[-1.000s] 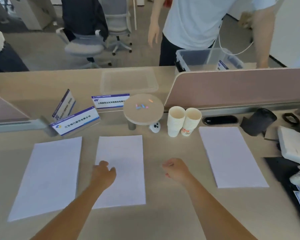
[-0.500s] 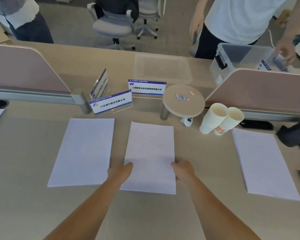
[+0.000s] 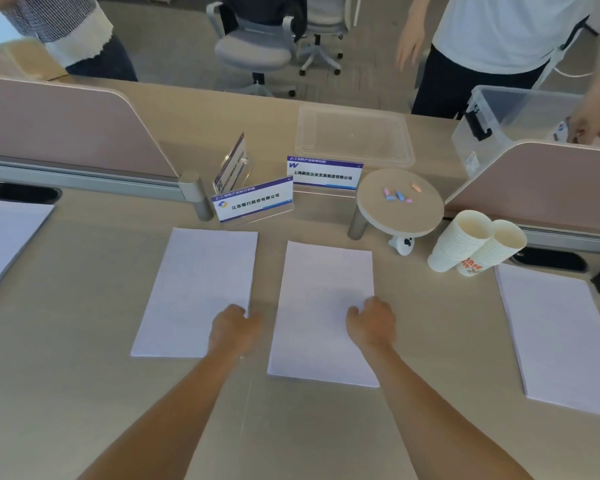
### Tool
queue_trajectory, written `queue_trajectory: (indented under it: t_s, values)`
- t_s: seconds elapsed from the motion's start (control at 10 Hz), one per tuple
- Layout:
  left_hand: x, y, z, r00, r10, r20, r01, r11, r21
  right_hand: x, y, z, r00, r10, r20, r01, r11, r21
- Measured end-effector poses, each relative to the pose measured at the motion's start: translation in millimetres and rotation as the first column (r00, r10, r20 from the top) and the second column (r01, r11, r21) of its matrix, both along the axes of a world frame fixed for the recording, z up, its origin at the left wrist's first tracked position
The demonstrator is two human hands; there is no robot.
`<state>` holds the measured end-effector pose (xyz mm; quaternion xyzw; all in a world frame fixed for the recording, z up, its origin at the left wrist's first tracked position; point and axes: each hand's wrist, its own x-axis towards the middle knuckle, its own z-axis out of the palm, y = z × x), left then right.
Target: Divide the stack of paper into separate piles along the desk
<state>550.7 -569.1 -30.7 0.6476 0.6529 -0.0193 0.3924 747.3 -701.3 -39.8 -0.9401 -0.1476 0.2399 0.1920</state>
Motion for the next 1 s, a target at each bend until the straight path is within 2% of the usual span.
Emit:
queue_trajectory:
  t_s: [0.1,0.2,0.3,0.4,0.7,1.0]
  values:
    - [-34.4,34.2,1.5,0.998,0.052,-0.034,-0.047,0.990,0.130,-37.1,38.5,11.6,0.976,0.205,-0.071,-0.185,0.958,0.218]
    - [-69.8,69.1,-7.8,0.984,0.155,-0.086,-0.147,0.985,0.093,-83.9,76.1,16.7,0.893,0.342,-0.293,-0.276,0.929,0.246]
    - [-101.3,96.8,-22.6,0.969,0.212,-0.127,-0.206,0.977,0.056,-120.5,102.0,0.2,0.869,0.273,-0.414,-0.224,0.961,0.162]
    - [-122.3,115.7,-36.6,0.970,0.218,-0.105,-0.218,0.976,0.014,-143.9,115.9,-12.7,0.894,0.124,-0.431,-0.088,0.991,0.101]
    - [-142.3,130.4,-41.5,0.987,0.157,-0.041,-0.158,0.986,-0.043,-175.2,129.3,-14.7,0.906,0.030,-0.423,0.002,0.997,0.074]
    - [-144.4,129.3,-26.9,0.983,0.077,-0.164,-0.089,0.994,-0.065,-179.9,116.4,-9.2,0.824,-0.011,-0.567,0.078,0.992,0.095]
